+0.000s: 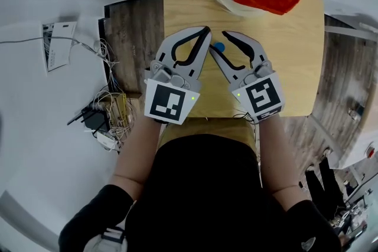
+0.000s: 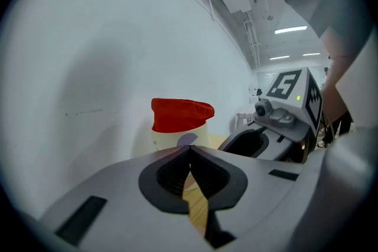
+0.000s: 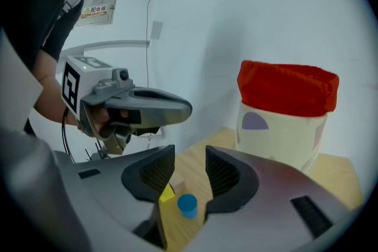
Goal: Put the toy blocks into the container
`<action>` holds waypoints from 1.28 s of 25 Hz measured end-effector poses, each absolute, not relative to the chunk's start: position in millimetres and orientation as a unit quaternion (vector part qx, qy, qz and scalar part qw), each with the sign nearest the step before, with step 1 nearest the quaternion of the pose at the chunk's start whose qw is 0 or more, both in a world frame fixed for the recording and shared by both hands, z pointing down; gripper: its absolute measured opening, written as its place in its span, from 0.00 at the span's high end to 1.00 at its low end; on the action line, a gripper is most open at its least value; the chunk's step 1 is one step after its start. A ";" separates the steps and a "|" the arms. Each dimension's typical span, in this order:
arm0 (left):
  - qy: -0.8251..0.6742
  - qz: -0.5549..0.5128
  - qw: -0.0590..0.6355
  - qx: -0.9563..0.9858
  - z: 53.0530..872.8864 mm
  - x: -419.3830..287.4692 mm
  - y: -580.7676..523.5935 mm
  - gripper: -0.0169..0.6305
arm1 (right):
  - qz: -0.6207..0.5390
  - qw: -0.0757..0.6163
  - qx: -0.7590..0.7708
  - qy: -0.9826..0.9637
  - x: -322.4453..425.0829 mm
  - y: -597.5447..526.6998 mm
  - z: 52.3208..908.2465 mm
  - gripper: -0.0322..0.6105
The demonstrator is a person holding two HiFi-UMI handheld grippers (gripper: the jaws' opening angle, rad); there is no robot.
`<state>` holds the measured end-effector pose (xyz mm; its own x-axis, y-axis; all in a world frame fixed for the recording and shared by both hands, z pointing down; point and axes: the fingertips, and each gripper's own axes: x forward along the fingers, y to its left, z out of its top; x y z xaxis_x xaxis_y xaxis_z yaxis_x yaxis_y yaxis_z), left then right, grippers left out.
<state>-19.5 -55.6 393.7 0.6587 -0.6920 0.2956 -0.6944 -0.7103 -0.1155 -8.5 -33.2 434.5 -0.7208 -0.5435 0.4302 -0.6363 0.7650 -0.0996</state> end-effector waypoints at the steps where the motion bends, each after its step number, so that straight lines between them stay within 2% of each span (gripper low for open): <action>1: -0.382 0.158 0.009 0.910 397.1 -18.8 -54.2 0.96 | 0.124 0.202 0.318 -0.918 -8.3 -32.2 446.2 0.67; 6: -0.391 0.151 0.040 0.907 414.5 -16.5 -48.3 0.96 | 0.146 0.246 0.303 -0.909 -5.9 -23.4 493.4 0.67; 10: -0.385 0.157 0.069 0.907 429.2 -14.2 -43.7 0.96 | 0.172 0.254 0.296 -0.905 -5.3 -20.2 516.5 0.66; 15: -0.379 0.164 0.073 0.908 433.6 -13.3 -37.8 0.96 | 0.181 0.283 0.285 -0.898 -10.4 -15.2 543.5 0.66; 21: -0.382 0.166 0.074 0.906 434.9 -17.7 -35.1 0.96 | 0.196 0.284 0.287 -0.894 -7.6 -10.3 557.0 0.66; 23: -0.384 0.169 0.075 0.905 436.1 -19.0 -34.4 0.96 | 0.187 0.286 0.284 -0.896 -7.5 -9.8 557.1 0.70; 26: -0.383 0.171 0.072 0.905 435.8 -18.2 -33.4 0.96 | 0.184 0.286 0.281 -0.898 -6.4 -7.7 555.9 0.70; 32: -0.388 0.169 0.056 0.904 425.1 -18.9 -33.8 0.96 | 0.168 0.267 0.299 -0.901 -0.3 -10.8 530.5 0.70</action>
<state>-18.9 -33.8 425.1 0.6418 -0.6825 0.3496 -0.7206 -0.6927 -0.0295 -0.3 -10.8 530.5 -0.6786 -0.4477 0.5823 -0.6279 0.7650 -0.1435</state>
